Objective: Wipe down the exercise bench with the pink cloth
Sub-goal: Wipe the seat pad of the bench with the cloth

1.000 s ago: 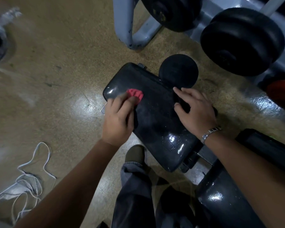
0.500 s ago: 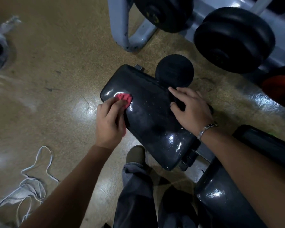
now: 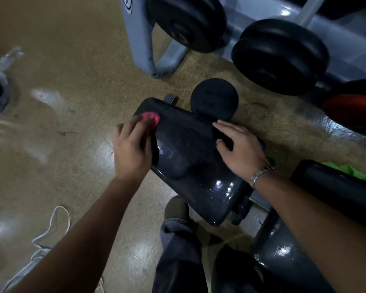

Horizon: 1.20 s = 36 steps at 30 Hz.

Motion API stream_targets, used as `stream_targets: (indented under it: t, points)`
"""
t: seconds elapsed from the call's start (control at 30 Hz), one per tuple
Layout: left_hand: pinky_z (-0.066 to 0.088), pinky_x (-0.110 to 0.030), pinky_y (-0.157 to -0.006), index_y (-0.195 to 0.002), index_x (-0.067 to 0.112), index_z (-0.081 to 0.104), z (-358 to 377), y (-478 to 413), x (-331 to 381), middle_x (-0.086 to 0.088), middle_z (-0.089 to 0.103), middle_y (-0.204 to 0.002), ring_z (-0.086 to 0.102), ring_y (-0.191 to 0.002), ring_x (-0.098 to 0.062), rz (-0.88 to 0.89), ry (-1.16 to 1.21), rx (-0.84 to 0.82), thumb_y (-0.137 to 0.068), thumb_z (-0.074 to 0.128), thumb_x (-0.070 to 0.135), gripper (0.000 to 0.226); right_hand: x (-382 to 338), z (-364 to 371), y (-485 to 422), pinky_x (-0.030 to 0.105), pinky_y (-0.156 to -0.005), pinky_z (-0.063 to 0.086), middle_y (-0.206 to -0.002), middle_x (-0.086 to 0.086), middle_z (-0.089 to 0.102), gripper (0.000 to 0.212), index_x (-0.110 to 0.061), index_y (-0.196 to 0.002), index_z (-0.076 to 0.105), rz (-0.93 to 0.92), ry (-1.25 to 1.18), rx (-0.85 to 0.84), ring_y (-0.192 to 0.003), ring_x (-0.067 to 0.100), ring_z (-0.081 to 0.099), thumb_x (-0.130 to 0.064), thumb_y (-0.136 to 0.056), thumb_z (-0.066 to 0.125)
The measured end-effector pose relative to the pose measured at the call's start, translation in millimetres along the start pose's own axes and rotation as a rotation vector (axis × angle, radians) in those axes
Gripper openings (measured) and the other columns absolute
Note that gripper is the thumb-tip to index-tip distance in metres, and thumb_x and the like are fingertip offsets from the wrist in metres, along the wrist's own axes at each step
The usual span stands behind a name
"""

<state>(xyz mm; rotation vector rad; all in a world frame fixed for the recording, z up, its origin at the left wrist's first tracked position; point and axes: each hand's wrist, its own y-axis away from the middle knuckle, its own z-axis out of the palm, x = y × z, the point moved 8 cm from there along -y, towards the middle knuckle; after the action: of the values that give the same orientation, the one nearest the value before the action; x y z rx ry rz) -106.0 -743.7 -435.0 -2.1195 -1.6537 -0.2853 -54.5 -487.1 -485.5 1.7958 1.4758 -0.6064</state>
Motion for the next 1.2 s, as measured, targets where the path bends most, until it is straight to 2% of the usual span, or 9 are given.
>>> stream_targets:
  t: [0.1, 0.2, 0.27, 0.47, 0.67, 0.83, 0.97, 1.07, 1.2]
  points:
    - [0.033, -0.022, -0.101, -0.132, 0.024, 0.071, 11, -23, 12, 0.003, 0.069, -0.134, 0.060, -0.112, -0.028, 0.037, 0.001, -0.022, -0.107, 0.055, 0.017, 0.031, 5, -7, 15, 0.033, -0.113, 0.044, -0.145, -0.003, 0.057, 0.040, -0.016, -0.137, 0.062, -0.044, 0.005, 0.068, -0.136, 0.013, 0.048, -0.012, -0.097, 0.058]
    - [0.042, -0.037, -0.097, -0.133, 0.019, 0.071, 15, -11, 20, 0.000, 0.068, -0.137, 0.065, -0.111, -0.030, 0.247, -0.010, -0.121, -0.107, 0.056, 0.018, 0.030, 15, -11, 32, 0.036, -0.109, 0.044, -0.146, 0.002, 0.052, 0.040, -0.019, -0.137, 0.063, -0.035, 0.157, 0.102, -0.134, 0.021, 0.044, -0.016, -0.097, 0.060]
    - [0.043, -0.040, -0.092, -0.133, 0.017, 0.071, 10, -9, 19, -0.002, 0.068, -0.137, 0.067, -0.107, -0.029, 0.332, -0.021, -0.136, -0.106, 0.058, 0.015, 0.030, 21, -14, 41, 0.044, -0.106, 0.048, -0.146, 0.004, 0.051, 0.043, -0.021, -0.138, 0.061, -0.058, 0.242, 0.122, -0.131, 0.026, 0.047, -0.019, -0.095, 0.063]
    - [0.029, -0.028, -0.099, -0.133, 0.029, 0.065, 25, -40, 28, 0.008, 0.069, -0.131, 0.058, -0.109, -0.026, -0.006, -0.022, -0.086, -0.106, 0.054, 0.016, 0.032, 28, -7, 46, 0.050, -0.110, 0.044, -0.151, 0.006, 0.048, 0.050, -0.024, -0.144, 0.056, -0.070, 0.276, 0.090, -0.138, 0.029, 0.043, -0.024, -0.095, 0.062]
    - [0.041, -0.042, -0.093, -0.134, 0.021, 0.069, 14, -29, 26, -0.002, 0.068, -0.133, 0.063, -0.107, -0.032, 0.372, -0.069, -0.233, -0.101, 0.056, 0.014, 0.035, 32, -6, 45, 0.049, -0.111, 0.043, -0.155, 0.002, 0.045, 0.052, -0.029, -0.146, 0.052, -0.053, 0.282, 0.037, -0.141, 0.026, 0.040, -0.031, -0.095, 0.056]
    - [0.034, -0.035, -0.094, -0.122, 0.028, 0.071, 33, -58, 32, 0.006, 0.070, -0.122, 0.059, -0.105, -0.030, 0.124, -0.072, -0.169, -0.099, 0.056, 0.015, 0.031, 30, -7, 46, 0.049, -0.110, 0.044, -0.154, 0.002, 0.047, 0.050, -0.029, -0.145, 0.054, -0.039, 0.261, 0.067, -0.141, 0.026, 0.040, -0.029, -0.095, 0.058]
    - [0.041, -0.046, -0.093, -0.126, 0.020, 0.072, 43, -34, 51, 0.002, 0.069, -0.126, 0.062, -0.105, -0.031, 0.309, -0.046, -0.261, -0.098, 0.055, 0.014, 0.033, 32, -5, 47, 0.046, -0.115, 0.040, -0.156, 0.002, 0.044, 0.051, -0.029, -0.146, 0.052, -0.026, 0.248, 0.059, -0.144, 0.026, 0.037, -0.027, -0.096, 0.059]
    - [0.044, -0.045, -0.090, -0.125, 0.014, 0.074, 30, -27, 39, -0.005, 0.070, -0.126, 0.065, -0.102, -0.035, 0.391, -0.057, -0.258, -0.098, 0.056, 0.014, 0.033, 34, -5, 46, 0.044, -0.117, 0.037, -0.157, 0.001, 0.042, 0.051, -0.029, -0.148, 0.050, -0.028, 0.250, 0.046, -0.145, 0.024, 0.034, -0.029, -0.097, 0.058]
    - [0.040, -0.042, -0.096, -0.119, 0.021, 0.074, 38, -51, 42, 0.000, 0.072, -0.117, 0.061, -0.104, -0.031, 0.234, -0.052, -0.161, -0.097, 0.057, 0.013, 0.029, 33, -4, 47, 0.045, -0.116, 0.038, -0.156, 0.003, 0.044, 0.051, -0.027, -0.147, 0.052, -0.036, 0.249, 0.078, -0.144, 0.026, 0.036, -0.028, -0.096, 0.056]
